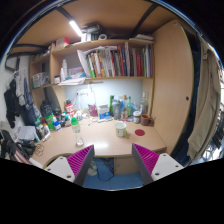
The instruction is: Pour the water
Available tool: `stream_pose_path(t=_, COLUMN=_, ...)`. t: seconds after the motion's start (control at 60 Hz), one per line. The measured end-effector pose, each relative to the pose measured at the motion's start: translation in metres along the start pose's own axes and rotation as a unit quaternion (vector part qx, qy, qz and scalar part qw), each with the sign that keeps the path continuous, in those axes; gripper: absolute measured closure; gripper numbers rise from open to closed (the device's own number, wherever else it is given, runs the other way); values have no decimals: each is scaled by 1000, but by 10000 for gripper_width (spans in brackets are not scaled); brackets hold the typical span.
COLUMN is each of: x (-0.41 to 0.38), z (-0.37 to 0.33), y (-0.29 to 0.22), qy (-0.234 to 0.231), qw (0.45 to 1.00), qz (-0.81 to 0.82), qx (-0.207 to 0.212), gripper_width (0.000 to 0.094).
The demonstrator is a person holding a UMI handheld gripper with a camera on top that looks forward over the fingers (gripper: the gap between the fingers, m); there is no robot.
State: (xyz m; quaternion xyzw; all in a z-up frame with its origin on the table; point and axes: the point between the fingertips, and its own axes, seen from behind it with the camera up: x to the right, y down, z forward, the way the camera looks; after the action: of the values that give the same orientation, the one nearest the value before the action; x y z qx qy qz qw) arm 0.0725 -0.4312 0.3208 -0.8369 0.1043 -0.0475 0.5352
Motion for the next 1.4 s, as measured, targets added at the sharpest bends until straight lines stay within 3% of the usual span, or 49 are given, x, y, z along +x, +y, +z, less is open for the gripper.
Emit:
stream_pose_path(t=0.25, x=-15, z=-19, y=7, qy=35, qw=999, qz=1, qx=19, gripper_width=106)
stream_pose_path(t=0.6, x=-73, z=19, y=21, qy=-23, qw=998, qz=-16, qx=57, gripper_width=106)
stream_pose_path(t=0.783, x=-127, z=112, y=40, qy=-65, qw=995, qz=-36, qx=62, gripper_width=103)
stream_pose_path(t=1.017, x=-217, z=294, y=61, qy=-130, qw=987, qz=-55, qx=75, gripper_width=101)
stream_pose_path(t=1.183, x=-260, z=401, y=71, qy=-146, qw=982, qz=-83, qx=89, gripper_width=109)
stream_pose_path(t=1.35, x=-284, z=455, y=66, qy=-157, qw=979, qz=-81, qx=107, gripper_width=122)
stream_pose_path(t=1.4, x=-289, z=464, y=66, qy=-159, qw=978, qz=-81, qx=107, gripper_width=363)
